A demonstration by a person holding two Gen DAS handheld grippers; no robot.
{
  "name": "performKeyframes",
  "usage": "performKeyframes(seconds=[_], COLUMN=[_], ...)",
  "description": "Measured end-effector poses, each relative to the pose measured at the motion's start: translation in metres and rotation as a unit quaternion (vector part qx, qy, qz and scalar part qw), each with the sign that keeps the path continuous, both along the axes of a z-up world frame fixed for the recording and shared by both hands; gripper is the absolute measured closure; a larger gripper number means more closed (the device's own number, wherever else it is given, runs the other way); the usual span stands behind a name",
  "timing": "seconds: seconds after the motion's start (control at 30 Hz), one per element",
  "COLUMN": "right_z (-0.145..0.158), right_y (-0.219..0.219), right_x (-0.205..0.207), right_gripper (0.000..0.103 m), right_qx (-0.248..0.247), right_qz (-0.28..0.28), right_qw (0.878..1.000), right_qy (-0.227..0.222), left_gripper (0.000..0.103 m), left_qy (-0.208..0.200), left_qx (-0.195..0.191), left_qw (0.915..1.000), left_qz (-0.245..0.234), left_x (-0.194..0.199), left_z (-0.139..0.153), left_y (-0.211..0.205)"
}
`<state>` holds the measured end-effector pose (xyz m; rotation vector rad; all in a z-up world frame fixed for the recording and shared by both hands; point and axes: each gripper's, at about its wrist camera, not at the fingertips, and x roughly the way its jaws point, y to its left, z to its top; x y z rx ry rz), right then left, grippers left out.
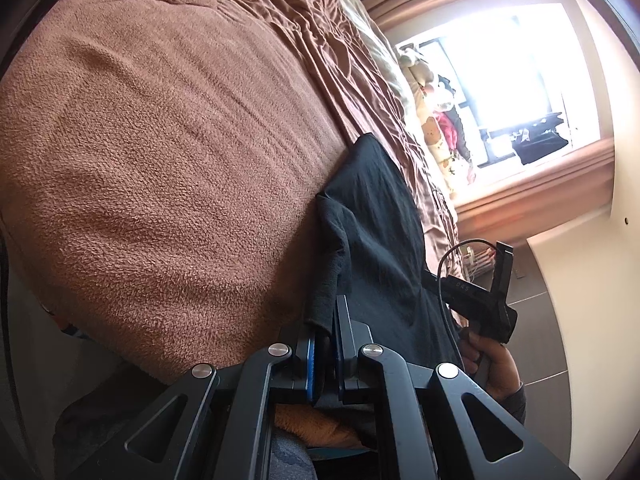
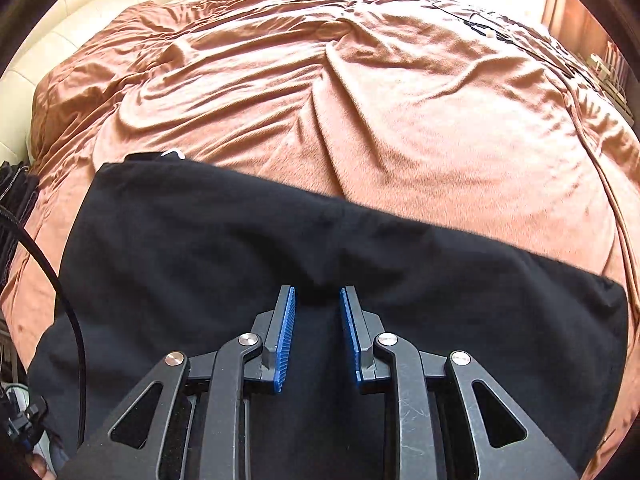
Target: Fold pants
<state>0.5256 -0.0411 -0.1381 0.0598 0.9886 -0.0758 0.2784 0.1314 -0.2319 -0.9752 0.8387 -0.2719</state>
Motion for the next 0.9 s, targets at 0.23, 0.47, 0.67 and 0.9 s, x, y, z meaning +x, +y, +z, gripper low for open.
performKeyframes(seconds=[0.23, 0.47, 0.67, 0.9], right_z=[-0.004, 0.001, 0.002, -0.004], right_y=[0.003, 0.009, 0.027, 0.038], right_x=[0.016, -0.004, -0.044, -0.088], right_gripper=[0.082, 0.082, 0.082, 0.082], right_qx=[-0.010, 0.002, 0.001, 0.014], right_qz=[-0.002, 0.010, 0.039, 0.058], right_qw=[1.000, 1.000, 0.999, 0.998], right_qy=[0.001, 0.005, 0.008, 0.013], left_gripper=[0.095, 0.095, 0.096, 0.095], left_qy=[0.001, -0.001, -0.002, 0.001], left_qx=[0.001, -0.003, 0.002, -0.007], left_qw=[1.0000, 1.0000, 1.0000, 1.0000], left_qz=[0.000, -0.002, -0.003, -0.002], left_x=[0.001, -0.002, -0.005, -0.005], left_z=[0.000, -0.002, -0.001, -0.004], left_y=[0.001, 0.004, 0.002, 0.002])
